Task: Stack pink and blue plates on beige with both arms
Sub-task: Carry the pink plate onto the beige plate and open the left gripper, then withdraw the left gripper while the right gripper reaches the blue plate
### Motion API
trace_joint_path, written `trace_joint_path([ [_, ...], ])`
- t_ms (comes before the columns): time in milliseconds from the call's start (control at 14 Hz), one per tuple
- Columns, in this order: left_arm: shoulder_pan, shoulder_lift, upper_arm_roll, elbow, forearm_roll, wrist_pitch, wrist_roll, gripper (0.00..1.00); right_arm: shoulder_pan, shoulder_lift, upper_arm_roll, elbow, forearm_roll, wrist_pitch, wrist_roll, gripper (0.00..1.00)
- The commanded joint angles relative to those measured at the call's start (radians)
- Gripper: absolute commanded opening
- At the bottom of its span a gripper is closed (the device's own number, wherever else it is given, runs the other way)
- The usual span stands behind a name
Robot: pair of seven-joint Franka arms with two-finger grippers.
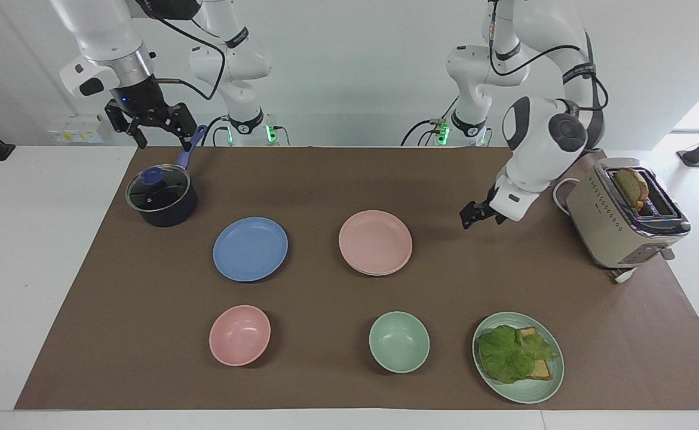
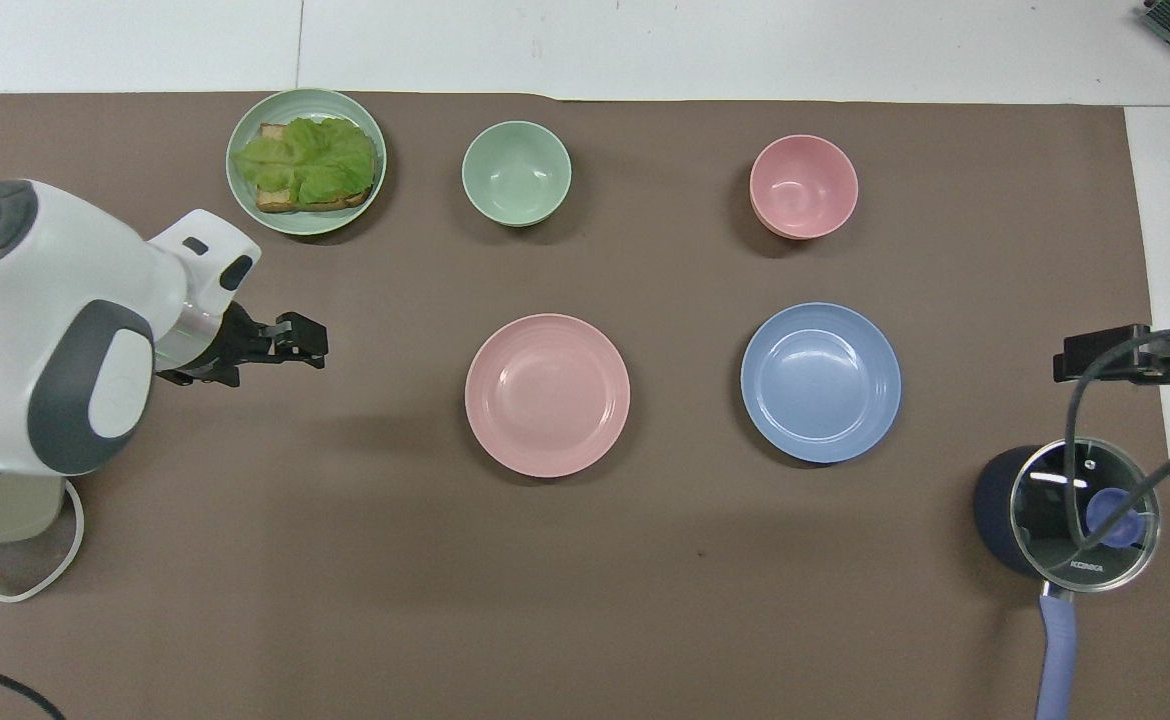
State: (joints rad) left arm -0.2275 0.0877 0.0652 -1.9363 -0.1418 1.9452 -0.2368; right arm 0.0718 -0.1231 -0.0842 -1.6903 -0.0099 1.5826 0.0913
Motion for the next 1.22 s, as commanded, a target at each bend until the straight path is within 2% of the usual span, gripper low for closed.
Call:
trace_joint_path([
  [0, 0.072, -0.048, -0.010, 0.000, 0.021, -0.029, 0.062, 1.00, -0.009, -0.020, 0.000, -0.014, 0.010, 0.014, 0.005, 1.00],
  [72, 0.088, -0.057, -0.010, 0.005, 0.022, -0.040, 0.091, 1.00, -0.007, -0.027, -0.002, -0.012, 0.008, 0.011, -0.010, 1.00],
  [287, 0.115, -0.063, -0.008, 0.059, 0.136, -0.158, 0.118, 1.00, -0.007, -0.026, 0.000, -0.031, 0.010, 0.025, -0.111, 1.00],
  [573, 0.168, -0.097, -0.008, 0.100, 0.136, -0.205, 0.206, 1.00, -0.023, -0.009, 0.000, -0.138, 0.011, 0.143, -0.113, 1.00],
  [788, 0.162, -0.094, -0.010, 0.204, 0.136, -0.308, 0.209, 1.00, -0.026, 0.052, 0.000, -0.189, 0.011, 0.223, -0.113, 1.00],
  [1003, 0.158, -0.109, -0.011, 0.256, 0.137, -0.356, 0.209, 1.00, -0.030, 0.135, 0.000, -0.221, 0.047, 0.302, -0.120, 1.00],
  [1147, 0.160, -0.134, -0.011, 0.270, 0.139, -0.388, 0.211, 1.00, -0.040, 0.161, 0.000, -0.259, 0.054, 0.371, -0.123, 1.00],
])
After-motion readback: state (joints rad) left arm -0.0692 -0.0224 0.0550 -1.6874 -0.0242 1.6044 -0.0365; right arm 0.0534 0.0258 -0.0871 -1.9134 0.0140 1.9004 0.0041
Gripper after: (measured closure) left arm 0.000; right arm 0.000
